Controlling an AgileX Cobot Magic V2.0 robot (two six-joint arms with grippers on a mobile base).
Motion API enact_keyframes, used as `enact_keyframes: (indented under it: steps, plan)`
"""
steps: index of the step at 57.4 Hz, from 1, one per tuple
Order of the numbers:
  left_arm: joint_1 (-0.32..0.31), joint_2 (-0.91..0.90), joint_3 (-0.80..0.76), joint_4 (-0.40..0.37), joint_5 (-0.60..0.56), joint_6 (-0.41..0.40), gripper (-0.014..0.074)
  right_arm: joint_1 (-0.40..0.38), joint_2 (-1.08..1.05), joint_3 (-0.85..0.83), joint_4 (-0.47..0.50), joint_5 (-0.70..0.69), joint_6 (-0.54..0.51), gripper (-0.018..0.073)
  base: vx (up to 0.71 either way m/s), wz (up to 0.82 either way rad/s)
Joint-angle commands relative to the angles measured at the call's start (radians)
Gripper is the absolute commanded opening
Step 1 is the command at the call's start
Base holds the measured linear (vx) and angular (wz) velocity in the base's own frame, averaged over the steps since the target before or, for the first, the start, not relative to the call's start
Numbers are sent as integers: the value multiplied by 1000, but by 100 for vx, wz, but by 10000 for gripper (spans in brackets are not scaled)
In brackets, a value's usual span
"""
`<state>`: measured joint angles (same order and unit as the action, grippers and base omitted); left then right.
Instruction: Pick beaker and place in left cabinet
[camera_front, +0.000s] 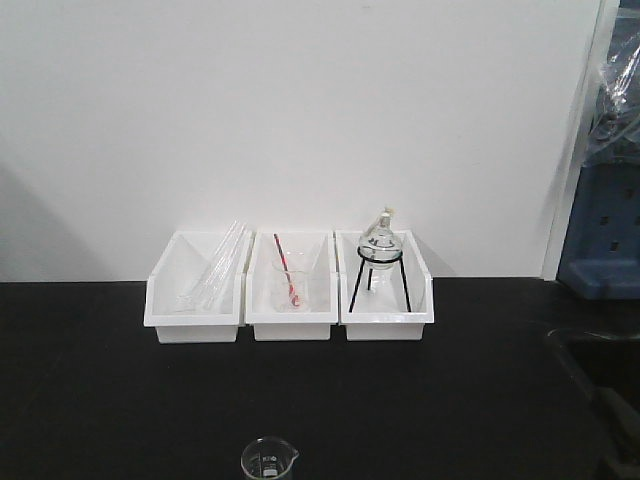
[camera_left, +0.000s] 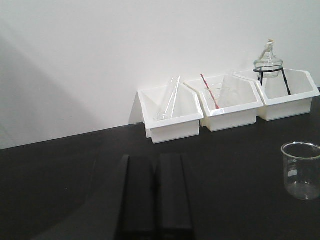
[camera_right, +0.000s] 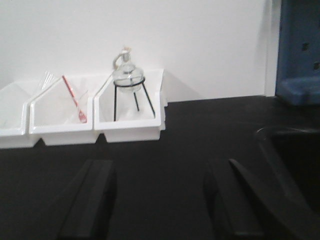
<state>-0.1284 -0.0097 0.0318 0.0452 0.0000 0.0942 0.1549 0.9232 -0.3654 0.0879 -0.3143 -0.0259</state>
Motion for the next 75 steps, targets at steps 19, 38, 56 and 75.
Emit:
enact_keyframes:
  steps: [19,38,56,75]
  plan:
    - [-1,-19,16,-3,-75,-3,1,417,497,-95,-234,-468,-3,485,0,0]
    - [-1,-19,16,-3,-75,-3,1,504,811,-293,-221,-457,-1,552,0,0]
    - [-1,-19,16,-3,-75,-3,1,504,954,-424,-224,-461,16,554,0,0]
    - [-1,-19,16,-3,-75,-3,1,504,1080,-545,-224,-439,26,607,0,0]
